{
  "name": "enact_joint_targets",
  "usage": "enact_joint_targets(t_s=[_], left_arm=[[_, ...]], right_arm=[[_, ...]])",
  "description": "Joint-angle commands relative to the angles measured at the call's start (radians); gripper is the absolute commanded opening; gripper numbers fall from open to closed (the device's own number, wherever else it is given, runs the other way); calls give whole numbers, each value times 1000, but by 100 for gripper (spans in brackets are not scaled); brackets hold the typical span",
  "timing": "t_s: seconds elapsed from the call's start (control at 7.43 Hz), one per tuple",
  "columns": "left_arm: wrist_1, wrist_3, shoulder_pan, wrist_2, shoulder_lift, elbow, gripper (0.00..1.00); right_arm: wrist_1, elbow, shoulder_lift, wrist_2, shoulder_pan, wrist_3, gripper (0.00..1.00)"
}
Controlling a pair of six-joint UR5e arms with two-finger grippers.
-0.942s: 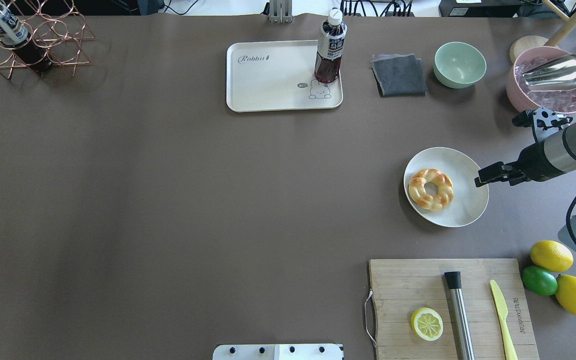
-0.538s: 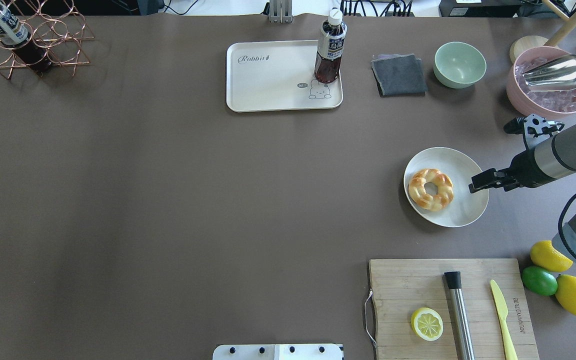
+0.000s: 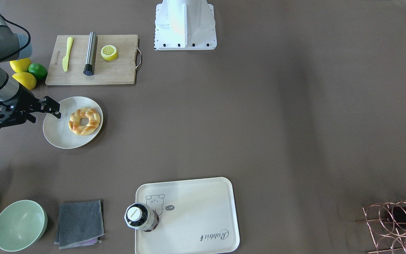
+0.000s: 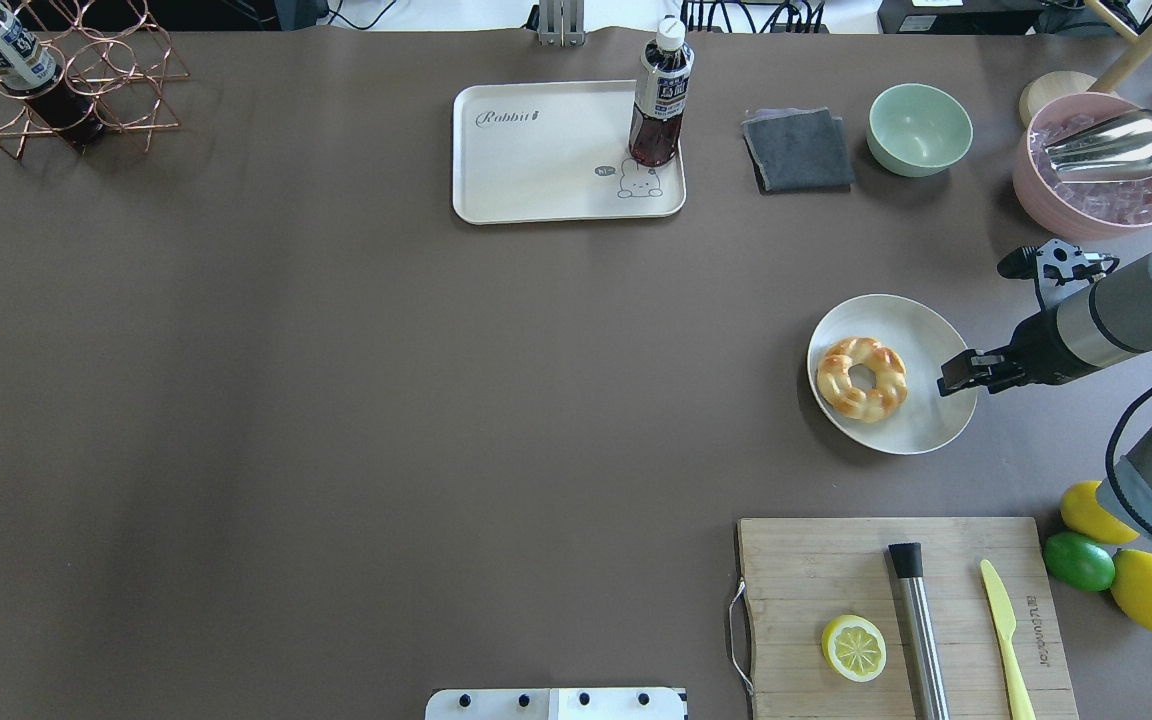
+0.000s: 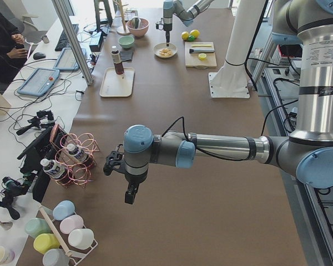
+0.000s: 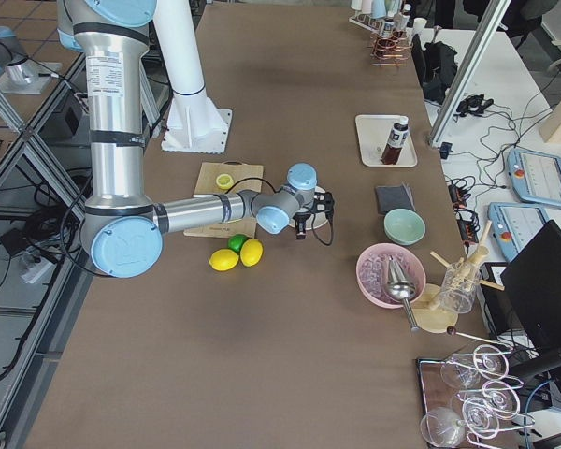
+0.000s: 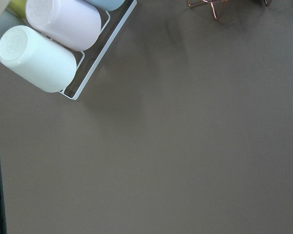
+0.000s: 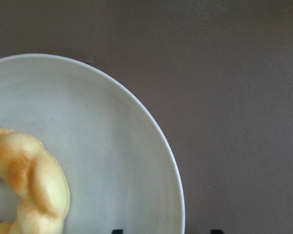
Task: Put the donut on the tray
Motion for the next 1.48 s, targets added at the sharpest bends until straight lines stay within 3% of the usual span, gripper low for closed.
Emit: enact_joint_targets(t_s=[0.0, 0.4, 0.67, 1.35], left_arm=[[0, 0, -1, 0, 0, -2, 98], [3, -2, -1, 2, -4, -9, 98], [8, -3, -1, 2, -14, -8, 98], [11, -5, -2, 2, -18, -5, 98]], right_arm=[[4, 7, -2, -1, 0, 8, 0], [4, 16, 9, 8, 0, 71, 0], [0, 57, 36, 68, 8, 83, 0], [-16, 71, 233, 99, 0, 270, 0]])
